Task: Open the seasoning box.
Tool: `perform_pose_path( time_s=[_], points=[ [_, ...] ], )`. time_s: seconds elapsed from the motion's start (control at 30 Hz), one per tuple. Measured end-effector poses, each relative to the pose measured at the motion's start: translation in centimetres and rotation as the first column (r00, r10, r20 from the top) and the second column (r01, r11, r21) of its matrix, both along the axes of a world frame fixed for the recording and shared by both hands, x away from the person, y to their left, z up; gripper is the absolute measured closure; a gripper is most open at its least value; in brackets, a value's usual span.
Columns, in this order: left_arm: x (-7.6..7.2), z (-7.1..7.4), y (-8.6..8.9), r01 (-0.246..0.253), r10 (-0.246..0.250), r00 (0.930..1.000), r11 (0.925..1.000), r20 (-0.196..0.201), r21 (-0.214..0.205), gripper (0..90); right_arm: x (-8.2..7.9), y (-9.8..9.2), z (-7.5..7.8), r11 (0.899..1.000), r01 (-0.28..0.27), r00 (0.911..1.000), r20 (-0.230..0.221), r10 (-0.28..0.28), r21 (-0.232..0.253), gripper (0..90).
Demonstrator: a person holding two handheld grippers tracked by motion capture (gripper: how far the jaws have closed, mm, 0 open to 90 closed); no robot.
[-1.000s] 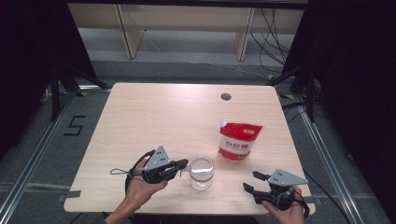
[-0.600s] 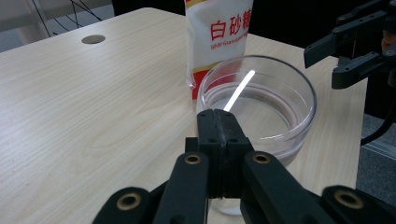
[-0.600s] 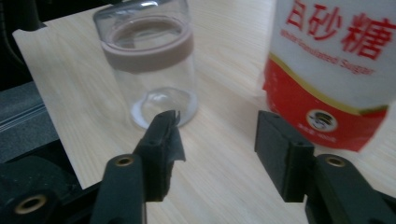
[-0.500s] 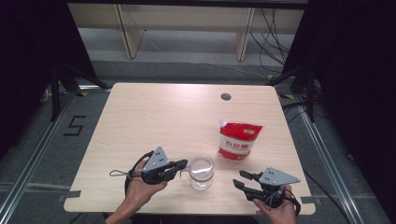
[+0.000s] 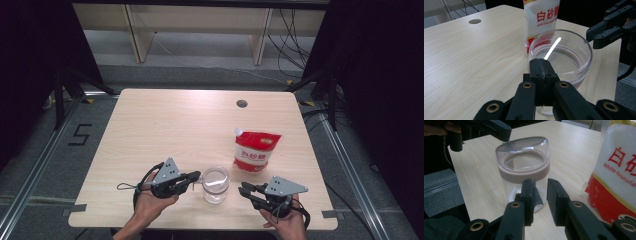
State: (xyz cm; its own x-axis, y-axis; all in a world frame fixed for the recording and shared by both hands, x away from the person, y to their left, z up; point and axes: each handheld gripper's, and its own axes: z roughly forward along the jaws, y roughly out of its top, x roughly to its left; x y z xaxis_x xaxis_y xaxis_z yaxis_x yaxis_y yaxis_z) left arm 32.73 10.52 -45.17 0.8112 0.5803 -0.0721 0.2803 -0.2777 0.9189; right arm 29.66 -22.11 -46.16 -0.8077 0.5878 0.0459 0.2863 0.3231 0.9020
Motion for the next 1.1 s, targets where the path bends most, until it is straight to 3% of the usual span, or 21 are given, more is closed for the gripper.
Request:
perform_pose_path(
  time_s=[0.2, 0.23, 0.27, 0.3, 0.33, 0.47, 0.5, 0.77, 0.87, 0.97, 1.1],
  points=[
    [0.0, 0.0, 0.0, 0.004, -0.004, 1.0000, 1.0000, 0.006, 0.004, 89.3, 0.5, 1.1, 0.0, 0.999, -0.033, 0.9990, 0.030, 0.033, -0.015, 81.3],
    [0.0, 0.0, 0.0, 0.010, -0.010, 0.9999, 0.9999, 0.007, -0.003, 89.4, 0.5, 1.2, 0.0, 0.999, -0.028, 0.9996, 0.007, 0.028, -0.017, 82.1],
    [0.0, 0.0, 0.0, 0.016, -0.017, 0.9996, 0.9998, 0.021, 0.007, 89.4, 0.6, 1.5, -0.1, 0.999, -0.032, 0.9991, 0.026, 0.032, -0.015, 83.3],
    [0.1, 0.0, 0.1, 0.022, -0.022, 0.9993, 0.9997, 0.029, 0.010, 89.4, 0.7, 1.6, 0.0, 0.999, -0.035, 0.9993, 0.009, 0.035, -0.025, 83.7],
    [0.1, 0.0, 0.1, 0.019, -0.020, 0.9994, 0.9998, 0.028, 0.008, 89.4, 0.9, 1.7, -0.1, 0.999, -0.036, 0.9991, 0.019, 0.037, -0.031, 84.2],
    [0.0, 0.0, 0.0, 0.017, -0.017, 0.9995, 0.9998, 0.025, 0.005, 89.3, 1.1, 2.0, -0.2, 0.998, -0.055, 0.9984, -0.017, 0.055, -0.028, 85.9],
    [0.1, 0.0, 0.0, 0.018, -0.019, 0.9994, 0.9998, 0.029, 0.007, 89.4, 1.3, 2.0, -0.2, 0.998, -0.055, 0.9982, 0.020, 0.056, -0.043, 86.1],
    [-0.2, -0.2, -0.1, -0.002, 0.002, 0.9998, 1.0000, 0.020, -0.009, 89.4, 1.4, 2.4, 0.2, 0.998, -0.062, 0.9975, 0.031, 0.063, -0.031, 87.6],
    [-0.2, -0.2, -0.1, -0.005, 0.005, 0.9999, 0.9999, 0.014, -0.013, 89.4, 1.2, 2.7, 0.4, 0.998, -0.053, 0.9985, 0.011, 0.053, -0.021, 87.7],
    [-0.3, -0.2, -0.1, -0.008, 0.009, 0.9998, 0.9998, 0.017, -0.017, 89.4, 1.5, 2.6, 0.5, 0.997, -0.060, 0.9976, 0.032, 0.061, -0.051, 88.2],
    [-0.2, -0.2, -0.1, -0.007, 0.008, 0.9998, 0.9998, 0.020, -0.020, 89.4, 1.6, 2.5, 0.2, 0.997, -0.055, 0.9984, 0.011, 0.055, -0.056, 88.6]
  ],
)
